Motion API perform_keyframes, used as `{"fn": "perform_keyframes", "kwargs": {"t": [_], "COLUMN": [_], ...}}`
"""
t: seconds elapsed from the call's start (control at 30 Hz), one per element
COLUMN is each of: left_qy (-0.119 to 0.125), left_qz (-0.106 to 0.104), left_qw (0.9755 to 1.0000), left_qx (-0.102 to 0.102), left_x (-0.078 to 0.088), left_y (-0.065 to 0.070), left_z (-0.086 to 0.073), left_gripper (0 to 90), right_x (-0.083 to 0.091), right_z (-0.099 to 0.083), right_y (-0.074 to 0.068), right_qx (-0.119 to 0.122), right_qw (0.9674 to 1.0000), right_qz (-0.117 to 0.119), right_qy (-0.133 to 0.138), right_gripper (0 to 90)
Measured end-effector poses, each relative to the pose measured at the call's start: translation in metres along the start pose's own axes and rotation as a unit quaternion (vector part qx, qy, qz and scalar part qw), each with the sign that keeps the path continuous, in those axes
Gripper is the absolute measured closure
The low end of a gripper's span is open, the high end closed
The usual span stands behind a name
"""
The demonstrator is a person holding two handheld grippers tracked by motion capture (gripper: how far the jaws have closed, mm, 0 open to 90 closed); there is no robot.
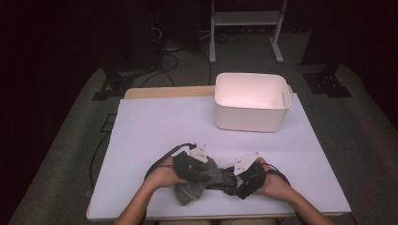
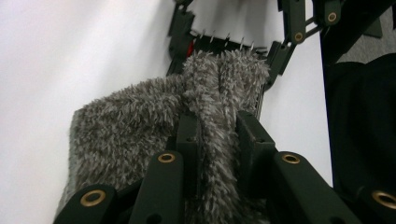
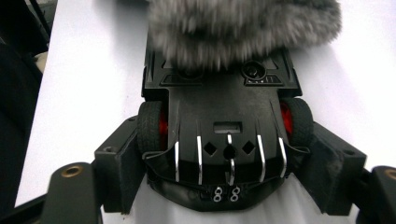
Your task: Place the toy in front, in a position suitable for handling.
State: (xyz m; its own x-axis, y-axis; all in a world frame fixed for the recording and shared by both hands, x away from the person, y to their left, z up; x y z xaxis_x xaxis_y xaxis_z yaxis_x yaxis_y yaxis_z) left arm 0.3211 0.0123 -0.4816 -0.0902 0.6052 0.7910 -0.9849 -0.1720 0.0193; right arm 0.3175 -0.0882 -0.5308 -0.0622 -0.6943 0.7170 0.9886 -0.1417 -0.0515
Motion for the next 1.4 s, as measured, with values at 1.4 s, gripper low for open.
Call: {"fn": "perform_keyframes", "kwargs": {"t": [1.4], "left_qy": [-0.001], "left_qz": [0.01], "left_qw": [0.9999], "left_qx": [0.007], "left_x": [-0.001], "left_y": [-0.011], "left_z": [0.0], "left_gripper": [73.4], "right_x": [0.003], "right_z": [0.005], "right_y": [-0.002], "right_qx": [0.016], "right_qw": [0.9998], "right_qz": [-0.012], "right_qy": [0.002], "right_gripper": [23.0]}}
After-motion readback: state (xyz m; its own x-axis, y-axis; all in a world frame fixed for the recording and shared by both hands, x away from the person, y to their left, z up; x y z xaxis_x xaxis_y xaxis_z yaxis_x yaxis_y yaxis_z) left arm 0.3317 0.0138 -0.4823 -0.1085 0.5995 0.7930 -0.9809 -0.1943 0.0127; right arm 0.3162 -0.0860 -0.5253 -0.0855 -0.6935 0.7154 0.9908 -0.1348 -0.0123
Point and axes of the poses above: each handheld gripper's, and its own axes: x roughly backward along the jaws, z roughly out of its top, y roughly to its right, the point moved 10 cm from there along -x, roughly forward along the jaws, and after that the axes turned 4 degrees about z, right-handed, at the moved point
